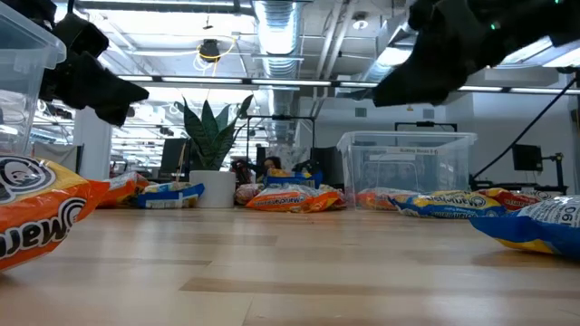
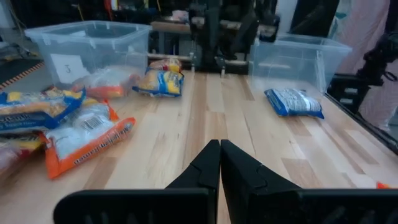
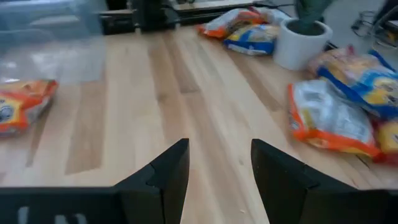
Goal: Sort Maruchan noodles
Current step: Put the orange noodle pack into the top transparent bin
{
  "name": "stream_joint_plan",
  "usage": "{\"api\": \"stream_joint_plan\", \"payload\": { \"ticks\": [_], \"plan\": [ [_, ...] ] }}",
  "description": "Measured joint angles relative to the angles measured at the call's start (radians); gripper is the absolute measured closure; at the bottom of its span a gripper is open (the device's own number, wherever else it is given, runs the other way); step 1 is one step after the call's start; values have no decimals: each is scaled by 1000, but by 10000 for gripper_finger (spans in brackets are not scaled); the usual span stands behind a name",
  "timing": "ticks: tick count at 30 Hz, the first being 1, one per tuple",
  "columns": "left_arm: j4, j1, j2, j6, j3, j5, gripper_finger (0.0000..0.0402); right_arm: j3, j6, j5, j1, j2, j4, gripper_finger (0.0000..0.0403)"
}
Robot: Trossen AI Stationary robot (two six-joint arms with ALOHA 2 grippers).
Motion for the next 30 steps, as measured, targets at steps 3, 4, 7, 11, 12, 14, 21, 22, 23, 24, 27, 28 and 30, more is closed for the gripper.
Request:
{"api": "stream_joint_plan", "payload": {
  "ticks": [3,4,7,11,12,14,21,22,23,24,27,28,30],
  "plan": [
    [110,0,5,-29,0,-85,402,-40,33,0,-26,-28,9,210],
    [142,0,16,-50,4,-116,401,-52,36,0,-34,-34,6,210],
    [58,0,64,-76,62,-178,386,-64,38,0,-58,-37,55,210],
    [-177,0,205,-144,202,-340,332,-65,37,-1,-76,-34,107,210],
    [-242,0,250,-178,245,-393,315,-65,37,-1,-79,-34,115,210],
    [-371,1,337,-271,323,-495,279,-65,37,-1,-81,-33,122,210],
    [-742,61,602,-656,450,-641,192,-65,37,-2,-81,-33,121,210],
    [-751,75,631,-682,450,-653,187,-65,37,-2,-81,-33,122,210],
    [-748,89,657,-695,451,-668,184,-65,37,-2,-80,-33,122,210],
    [-743,104,681,-701,452,-689,182,-65,37,-3,-80,-33,122,210],
    [-733,154,745,-716,453,-764,180,-65,37,-3,-81,-33,122,210],
    [-722,172,762,-729,453,-772,180,-65,37,-3,-81,-33,122,210],
    [-700,204,790,-738,453,-768,180,-65,37,-3,-81,-33,122,210]
  ]
}}
